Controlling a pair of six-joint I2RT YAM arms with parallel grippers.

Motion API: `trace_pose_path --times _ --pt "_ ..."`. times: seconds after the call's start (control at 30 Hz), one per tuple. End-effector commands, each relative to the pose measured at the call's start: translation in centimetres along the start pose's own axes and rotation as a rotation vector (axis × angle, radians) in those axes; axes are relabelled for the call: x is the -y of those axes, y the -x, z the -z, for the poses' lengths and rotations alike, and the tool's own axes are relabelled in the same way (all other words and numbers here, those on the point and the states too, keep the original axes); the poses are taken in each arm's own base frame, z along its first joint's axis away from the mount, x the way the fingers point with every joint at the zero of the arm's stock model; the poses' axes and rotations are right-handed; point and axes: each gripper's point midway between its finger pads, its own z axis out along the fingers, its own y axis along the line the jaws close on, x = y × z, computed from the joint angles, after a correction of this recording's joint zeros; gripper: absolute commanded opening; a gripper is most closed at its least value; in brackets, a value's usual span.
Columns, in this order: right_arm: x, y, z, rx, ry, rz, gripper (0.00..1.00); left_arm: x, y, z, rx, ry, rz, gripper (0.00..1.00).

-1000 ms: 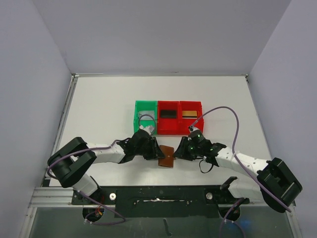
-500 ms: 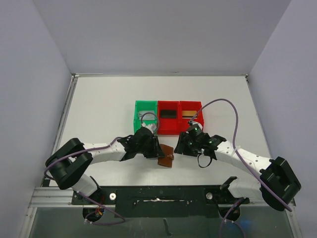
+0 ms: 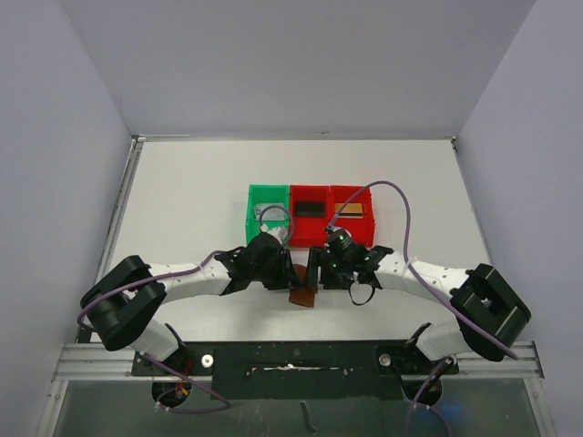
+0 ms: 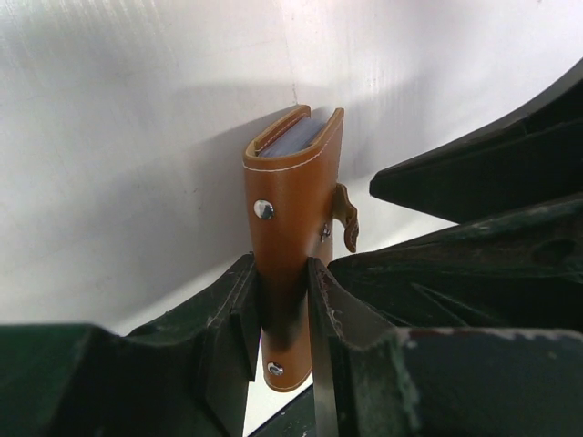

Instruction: Take the credit cards out of the card holder

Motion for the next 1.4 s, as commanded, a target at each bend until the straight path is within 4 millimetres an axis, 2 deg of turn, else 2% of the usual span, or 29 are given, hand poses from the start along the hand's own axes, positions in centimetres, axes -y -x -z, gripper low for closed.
trace_pose_path --times 0.0,0.13,0.3,0.5,0.73,0.87,0.97,1.17,1.33,1.37 --pt "-1.8 1.4 -0.4 0.037 0.045 0.013 0.64 2.0 1.7 0.9 0.055 -0.038 -0.041 0.23" --pt "0.8 1.3 -0.3 0.039 -0.088 0.008 0.57 1.7 1.7 1.1 0.060 -0.023 -0.041 0.23" --pt "2.6 0.6 0.1 0.035 -0.141 0.005 0.45 1.8 1.9 0.9 0.065 -0.021 -0.043 0.23" --pt "2.5 0.5 0.2 0.051 -0.111 -0.010 0.31 1.9 1.9 0.5 0.051 -0.014 -0.054 0.23" --pt "2.0 0.6 -0.5 0.050 -0.082 -0.032 0.23 1.4 1.5 0.5 0.039 0.000 -0.057 0.23" --pt "1.7 0.5 -1.0 0.046 -0.059 -0.038 0.11 1.1 1.4 0.7 0.042 0.006 -0.048 0.24" --pt "1.2 0.7 -0.6 0.049 -0.039 -0.035 0.03 -0.1 2.4 1.5 0.116 0.094 -0.010 0.33" --pt "0.3 1.3 1.2 0.076 -0.006 -0.024 0.02 -1.1 4.6 4.6 0.280 0.139 0.040 0.65" --pt "-1.6 2.2 2.8 0.102 0.068 0.001 0.01 -1.2 5.9 7.1 0.372 0.153 0.072 0.77" --pt "-2.1 2.5 3.2 0.109 0.087 0.004 0.01 -1.9 5.8 7.4 0.384 0.173 0.086 0.79"
